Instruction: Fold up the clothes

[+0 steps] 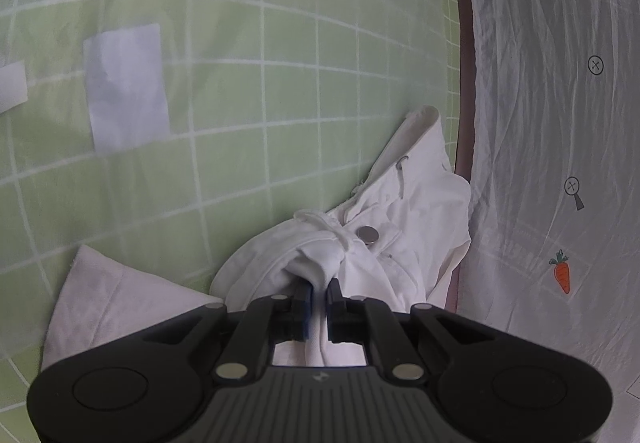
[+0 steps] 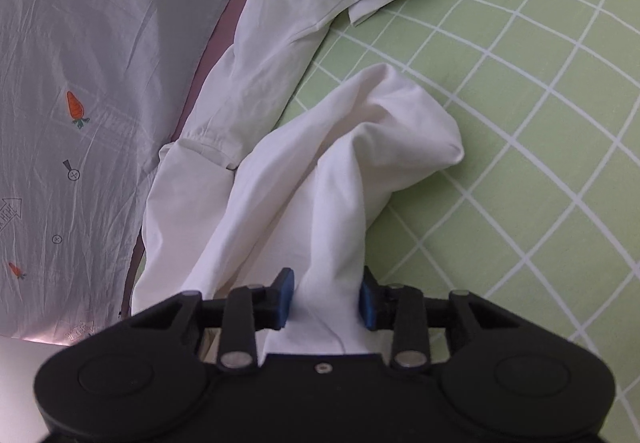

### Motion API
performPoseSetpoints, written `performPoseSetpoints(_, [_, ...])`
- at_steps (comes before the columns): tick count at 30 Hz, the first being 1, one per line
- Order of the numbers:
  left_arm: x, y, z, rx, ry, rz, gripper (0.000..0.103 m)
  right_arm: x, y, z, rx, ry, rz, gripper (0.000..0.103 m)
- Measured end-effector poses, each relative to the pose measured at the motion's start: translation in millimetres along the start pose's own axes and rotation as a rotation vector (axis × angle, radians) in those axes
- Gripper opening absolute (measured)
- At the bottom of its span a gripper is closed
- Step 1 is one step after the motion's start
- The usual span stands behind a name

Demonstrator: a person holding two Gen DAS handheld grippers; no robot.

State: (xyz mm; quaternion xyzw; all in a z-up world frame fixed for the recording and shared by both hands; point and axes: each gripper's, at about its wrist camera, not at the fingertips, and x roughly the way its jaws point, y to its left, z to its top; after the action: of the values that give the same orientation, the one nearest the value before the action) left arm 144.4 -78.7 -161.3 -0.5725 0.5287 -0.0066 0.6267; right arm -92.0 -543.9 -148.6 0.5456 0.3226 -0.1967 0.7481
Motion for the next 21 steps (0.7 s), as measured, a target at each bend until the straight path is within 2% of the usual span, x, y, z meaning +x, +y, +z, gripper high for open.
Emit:
performPoseSetpoints(2, [0, -2, 1, 0.012, -0.009, 0.007, 0.007, -1, 1, 4, -0.042, 0.006, -0.032, 0.009])
performPoseSetpoints(7, [-2, -6, 6, 0.017, -0.028, 0.012, 0.007, -9, 6, 20, -0.174, -0.021, -0.101, 0.007])
performPoseSetpoints(13, [-4, -6, 8, 0.018, -0.046, 0.019, 0.007, -39, 42, 67, -0.532, -0.261, -0.385, 0.009])
performPoseSetpoints(14, [-4, -6, 7, 0.019, -0.047, 0.02, 0.007, -44, 44, 75, -0.559, -0.276, -0.406, 0.016])
performPoseSetpoints(15, [-3, -6, 7, 0.02, -0.045, 0.021, 0.007, -48, 42, 82, -0.542, -0.28, -0.403, 0.031])
performPoseSetpoints(16, [-2, -6, 8, 0.021, -0.039, 0.022, 0.007, -51, 37, 86, -0.508, -0.278, -0.383, 0.04])
performPoseSetpoints(17, [-1, -5, 8, 0.021, -0.033, 0.023, 0.008, -52, 30, 88, -0.474, -0.26, -0.351, 0.054])
performPoseSetpoints(19, [1, -4, 10, 0.01, -0.015, 0.027, 0.009, -47, 13, 87, -0.412, -0.205, -0.306, 0.056])
performPoseSetpoints(21, [2, -3, 12, 0.0, -0.014, 0.024, 0.01, -39, 4, 84, -0.403, -0.167, -0.335, 0.055])
